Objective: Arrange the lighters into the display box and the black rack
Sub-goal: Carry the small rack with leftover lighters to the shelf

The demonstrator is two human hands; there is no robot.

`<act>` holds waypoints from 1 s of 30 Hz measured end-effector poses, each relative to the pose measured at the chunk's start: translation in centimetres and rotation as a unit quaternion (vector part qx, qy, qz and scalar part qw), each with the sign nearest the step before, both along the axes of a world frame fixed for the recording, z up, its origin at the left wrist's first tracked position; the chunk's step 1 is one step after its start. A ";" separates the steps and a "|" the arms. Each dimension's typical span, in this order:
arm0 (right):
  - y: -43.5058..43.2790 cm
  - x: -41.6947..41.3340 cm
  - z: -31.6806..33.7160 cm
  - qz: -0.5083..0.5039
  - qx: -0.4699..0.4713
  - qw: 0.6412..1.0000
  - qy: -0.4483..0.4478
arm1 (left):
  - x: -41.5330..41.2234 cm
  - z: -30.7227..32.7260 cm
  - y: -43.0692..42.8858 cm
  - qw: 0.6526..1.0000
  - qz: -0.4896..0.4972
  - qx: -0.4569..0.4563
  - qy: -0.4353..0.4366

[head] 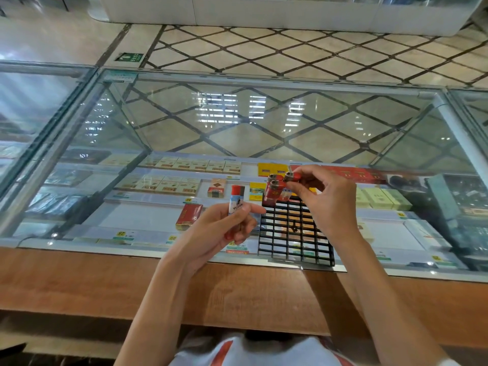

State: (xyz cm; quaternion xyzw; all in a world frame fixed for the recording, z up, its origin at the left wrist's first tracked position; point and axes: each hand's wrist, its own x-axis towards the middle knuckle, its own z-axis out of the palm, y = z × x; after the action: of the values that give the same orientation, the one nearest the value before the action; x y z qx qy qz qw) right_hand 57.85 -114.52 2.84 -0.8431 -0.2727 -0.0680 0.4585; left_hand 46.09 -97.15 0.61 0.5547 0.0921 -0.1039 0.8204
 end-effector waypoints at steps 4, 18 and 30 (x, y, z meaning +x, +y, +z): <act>0.0 0.2 -0.1 -0.008 0.000 1.000 -0.001 | -0.1 -0.2 0.0 1.000 -0.008 -0.027 -0.006; 0.3 -0.6 -0.8 -0.018 -0.014 1.000 -0.010 | -0.4 -0.7 -0.1 0.997 -0.025 -0.070 -0.007; -1.3 -2.5 -0.2 -0.093 0.034 0.995 0.010 | -0.7 1.0 -1.8 0.990 -0.098 -0.102 -0.026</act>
State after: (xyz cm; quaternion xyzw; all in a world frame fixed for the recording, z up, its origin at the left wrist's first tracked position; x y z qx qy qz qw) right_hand 55.39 -115.87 2.66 -0.8494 -0.1860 -0.1108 0.4812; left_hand 45.41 -98.91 1.65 0.4773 0.0053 -0.1779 0.8606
